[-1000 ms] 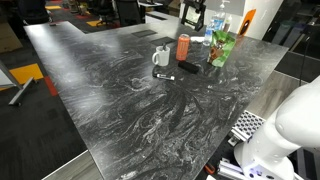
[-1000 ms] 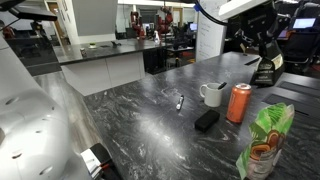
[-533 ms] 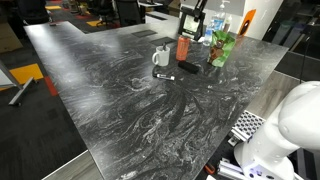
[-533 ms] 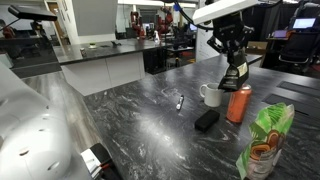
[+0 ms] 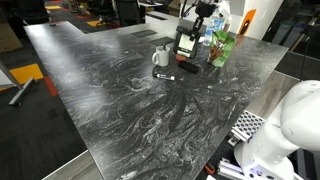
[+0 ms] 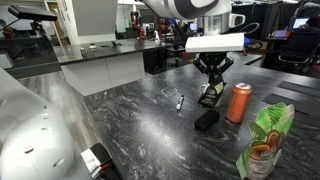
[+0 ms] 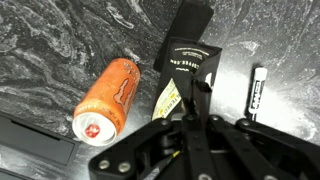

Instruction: Move the black bag forward

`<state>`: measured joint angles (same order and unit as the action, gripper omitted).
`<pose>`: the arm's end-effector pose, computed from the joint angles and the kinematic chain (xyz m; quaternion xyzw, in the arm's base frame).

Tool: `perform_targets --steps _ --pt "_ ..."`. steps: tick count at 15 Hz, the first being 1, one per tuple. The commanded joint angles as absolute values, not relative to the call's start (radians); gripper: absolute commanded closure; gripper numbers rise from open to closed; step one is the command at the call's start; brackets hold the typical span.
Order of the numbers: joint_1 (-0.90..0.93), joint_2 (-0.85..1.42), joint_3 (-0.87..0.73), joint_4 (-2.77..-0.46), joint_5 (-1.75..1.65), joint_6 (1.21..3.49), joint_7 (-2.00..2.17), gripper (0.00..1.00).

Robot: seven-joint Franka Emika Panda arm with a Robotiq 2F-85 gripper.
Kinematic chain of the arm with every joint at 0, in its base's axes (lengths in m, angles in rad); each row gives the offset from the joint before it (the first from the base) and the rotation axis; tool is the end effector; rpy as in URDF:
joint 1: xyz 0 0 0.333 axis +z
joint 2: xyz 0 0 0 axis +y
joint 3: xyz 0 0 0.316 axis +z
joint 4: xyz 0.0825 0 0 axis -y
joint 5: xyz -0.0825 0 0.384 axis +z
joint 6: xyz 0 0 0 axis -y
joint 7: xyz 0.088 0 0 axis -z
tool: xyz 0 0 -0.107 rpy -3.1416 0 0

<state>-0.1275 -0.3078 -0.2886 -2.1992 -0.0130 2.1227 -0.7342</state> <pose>0.4401 -0.2065 0.5259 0.9801 0.1617 0.1122 0.0278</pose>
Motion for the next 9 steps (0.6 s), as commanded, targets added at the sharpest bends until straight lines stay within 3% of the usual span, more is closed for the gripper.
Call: perform_targets --steps 1,9 --pt "-0.123 -0.315 -0.338 -2.273 0.076 2.17 -0.845 1.0" --pt "-0.127 -0.356 -0.232 -2.395 0.004 2.207 -0.638 1.0"
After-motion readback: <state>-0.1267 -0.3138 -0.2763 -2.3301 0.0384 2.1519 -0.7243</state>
